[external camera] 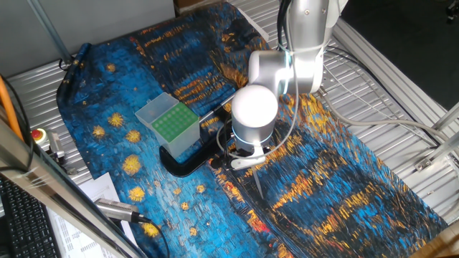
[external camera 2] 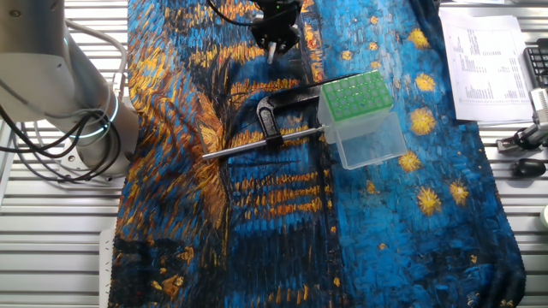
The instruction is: Insert a large pipette tip into the holder for large pipette tips
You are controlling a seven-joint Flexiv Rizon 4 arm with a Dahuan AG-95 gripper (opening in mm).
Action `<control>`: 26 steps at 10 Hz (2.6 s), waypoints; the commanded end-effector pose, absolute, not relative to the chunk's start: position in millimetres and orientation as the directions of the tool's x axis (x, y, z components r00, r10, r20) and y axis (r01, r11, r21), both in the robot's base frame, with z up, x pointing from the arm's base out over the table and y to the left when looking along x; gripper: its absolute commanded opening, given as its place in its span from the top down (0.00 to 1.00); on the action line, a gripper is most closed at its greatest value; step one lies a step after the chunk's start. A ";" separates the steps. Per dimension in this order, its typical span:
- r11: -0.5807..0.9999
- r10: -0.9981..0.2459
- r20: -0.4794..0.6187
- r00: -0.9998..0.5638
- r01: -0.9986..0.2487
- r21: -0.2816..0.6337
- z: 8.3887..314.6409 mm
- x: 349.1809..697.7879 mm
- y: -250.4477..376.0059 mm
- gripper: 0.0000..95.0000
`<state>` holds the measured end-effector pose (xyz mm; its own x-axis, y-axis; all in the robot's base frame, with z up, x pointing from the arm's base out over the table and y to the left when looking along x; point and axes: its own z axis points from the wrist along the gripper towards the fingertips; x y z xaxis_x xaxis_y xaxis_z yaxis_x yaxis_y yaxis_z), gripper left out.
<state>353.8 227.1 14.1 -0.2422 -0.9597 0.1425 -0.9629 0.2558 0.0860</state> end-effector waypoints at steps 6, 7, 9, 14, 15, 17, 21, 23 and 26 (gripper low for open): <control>0.251 -0.955 0.184 -0.232 -0.964 0.085 59.8 352.7 221.4 1.00; 0.241 -0.955 0.200 -0.221 -0.967 0.083 72.7 354.0 218.7 1.00; 0.206 -0.952 0.250 -0.180 -0.975 0.084 93.1 361.3 210.6 1.00; 0.145 -0.913 0.393 -0.111 -0.988 0.058 148.5 377.8 179.4 1.00; 0.136 -0.909 0.405 -0.103 -0.989 0.055 148.5 377.8 179.4 1.00; 0.087 -0.897 0.438 -0.066 -0.996 0.028 148.5 377.8 179.4 1.00; 0.073 -0.898 0.437 -0.051 -0.997 0.033 148.5 377.8 179.4 1.00; 0.076 -0.883 0.464 -0.067 -0.997 0.001 148.5 377.8 179.4 1.00; -0.015 -0.864 0.502 0.024 -1.000 0.023 157.7 382.5 172.3 1.00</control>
